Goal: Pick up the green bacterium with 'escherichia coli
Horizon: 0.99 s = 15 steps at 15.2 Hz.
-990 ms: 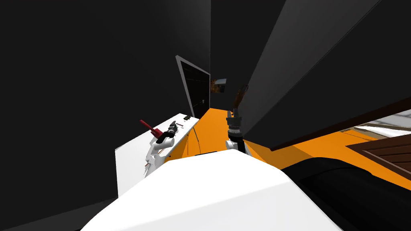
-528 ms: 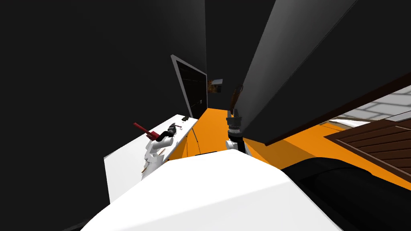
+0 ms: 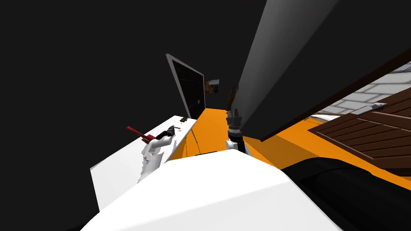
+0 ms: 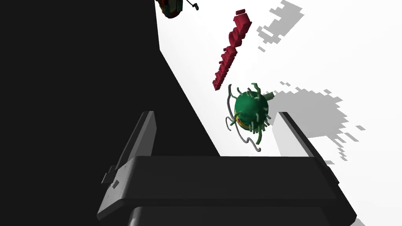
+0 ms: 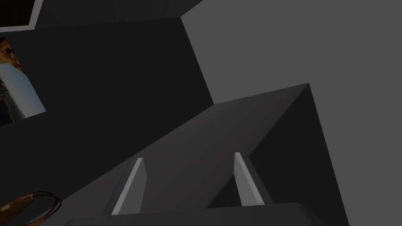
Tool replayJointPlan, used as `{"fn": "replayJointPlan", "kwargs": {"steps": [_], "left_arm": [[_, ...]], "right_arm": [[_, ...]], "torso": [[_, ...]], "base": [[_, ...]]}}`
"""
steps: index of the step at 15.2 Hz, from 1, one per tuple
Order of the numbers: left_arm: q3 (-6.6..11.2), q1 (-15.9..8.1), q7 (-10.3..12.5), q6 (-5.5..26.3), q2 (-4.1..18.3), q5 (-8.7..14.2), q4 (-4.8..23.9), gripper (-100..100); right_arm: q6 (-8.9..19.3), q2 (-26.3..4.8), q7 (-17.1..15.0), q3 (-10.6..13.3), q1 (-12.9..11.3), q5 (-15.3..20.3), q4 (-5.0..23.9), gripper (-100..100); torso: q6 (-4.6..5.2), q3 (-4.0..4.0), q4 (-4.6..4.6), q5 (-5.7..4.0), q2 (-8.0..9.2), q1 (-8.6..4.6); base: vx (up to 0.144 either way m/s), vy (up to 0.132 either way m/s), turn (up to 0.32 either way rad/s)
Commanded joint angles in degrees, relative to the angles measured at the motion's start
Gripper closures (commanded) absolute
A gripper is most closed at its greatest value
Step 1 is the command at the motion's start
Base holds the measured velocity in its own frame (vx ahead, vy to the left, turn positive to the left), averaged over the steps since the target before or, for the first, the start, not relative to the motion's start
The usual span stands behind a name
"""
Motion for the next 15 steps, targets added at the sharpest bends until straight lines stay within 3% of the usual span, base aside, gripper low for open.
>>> {"fn": "replayJointPlan", "kwargs": {"steps": [1,10,14,15], "left_arm": [[0.42,-0.5,0.15,2.86,0.94,-0.18,0.86,-100],[1.35,-1.69,0.49,11.71,4.0,-1.1,3.29,-100],[1.59,-1.96,0.57,14.15,5.36,-1.46,4.04,-100],[1.51,-1.7,0.53,13.07,4.82,-1.31,3.69,-100]], "right_arm": [[0.0,0.0,0.0,0.0,0.0,0.0,0.0,0],[0.0,0.0,0.0,0.0,0.0,0.0,0.0,0],[0.0,0.0,0.0,0.0,0.0,0.0,0.0,0],[0.0,0.0,0.0,0.0,0.0,0.0,0.0,0]], "torso": [[0.0,0.0,0.0,0.0,0.0,0.0],[-0.01,0.0,0.0,-0.01,0.0,-0.03],[-0.01,0.0,0.0,-0.01,-0.01,-0.05],[-0.01,-0.01,0.0,-0.01,-0.01,-0.04]], "base": [[0.005,0.056,-0.11],[0.005,0.051,-0.089],[0.004,0.045,-0.057],[0.002,0.029,-0.023]]}}
